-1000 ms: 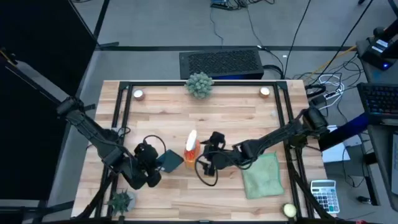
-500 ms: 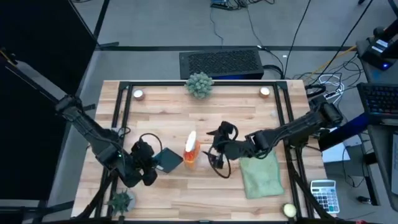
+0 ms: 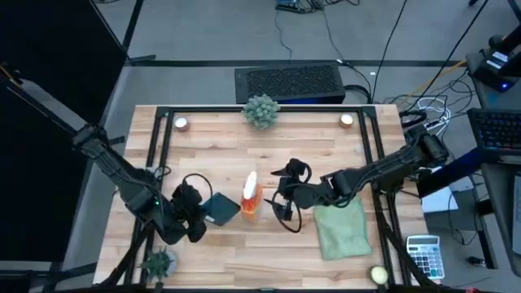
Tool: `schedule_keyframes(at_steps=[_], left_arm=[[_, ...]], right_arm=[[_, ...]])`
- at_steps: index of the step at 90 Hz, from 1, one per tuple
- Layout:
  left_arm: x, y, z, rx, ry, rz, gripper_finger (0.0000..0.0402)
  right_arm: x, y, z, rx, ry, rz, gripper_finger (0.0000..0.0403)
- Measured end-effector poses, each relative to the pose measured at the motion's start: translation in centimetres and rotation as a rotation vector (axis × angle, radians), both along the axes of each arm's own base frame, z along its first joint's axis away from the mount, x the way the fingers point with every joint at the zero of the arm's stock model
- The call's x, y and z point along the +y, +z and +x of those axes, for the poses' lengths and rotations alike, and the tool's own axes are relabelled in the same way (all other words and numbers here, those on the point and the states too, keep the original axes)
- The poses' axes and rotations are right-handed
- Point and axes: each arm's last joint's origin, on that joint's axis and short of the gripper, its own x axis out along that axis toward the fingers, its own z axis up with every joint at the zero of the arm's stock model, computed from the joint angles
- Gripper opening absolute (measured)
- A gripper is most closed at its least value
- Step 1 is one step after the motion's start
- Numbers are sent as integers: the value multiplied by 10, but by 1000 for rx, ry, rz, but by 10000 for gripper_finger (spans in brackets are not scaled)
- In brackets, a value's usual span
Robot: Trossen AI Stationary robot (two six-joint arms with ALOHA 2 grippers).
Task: Apply microfiber cloth
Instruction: Spray the back of the cellphone with a spray bottle
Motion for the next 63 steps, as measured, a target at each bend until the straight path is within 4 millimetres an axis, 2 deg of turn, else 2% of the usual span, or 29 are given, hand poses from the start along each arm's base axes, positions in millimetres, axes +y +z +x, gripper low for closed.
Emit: schedule_keyframes(at_steps=[12, 29, 46, 63], left_arm=[[1, 2, -1, -6, 0, -6, 6], [2, 4, -2, -13, 0, -12, 6], [2, 4, -2, -13, -1, -13, 6], [2, 4, -2, -12, -5, -8, 6]], right_arm=[[2, 3, 2, -42, -7, 36, 390], [9, -5, 21, -127, 20, 12, 389], [3, -20, 36, -135, -12, -11, 389], [-6, -26, 43, -147, -55, -6, 389]])
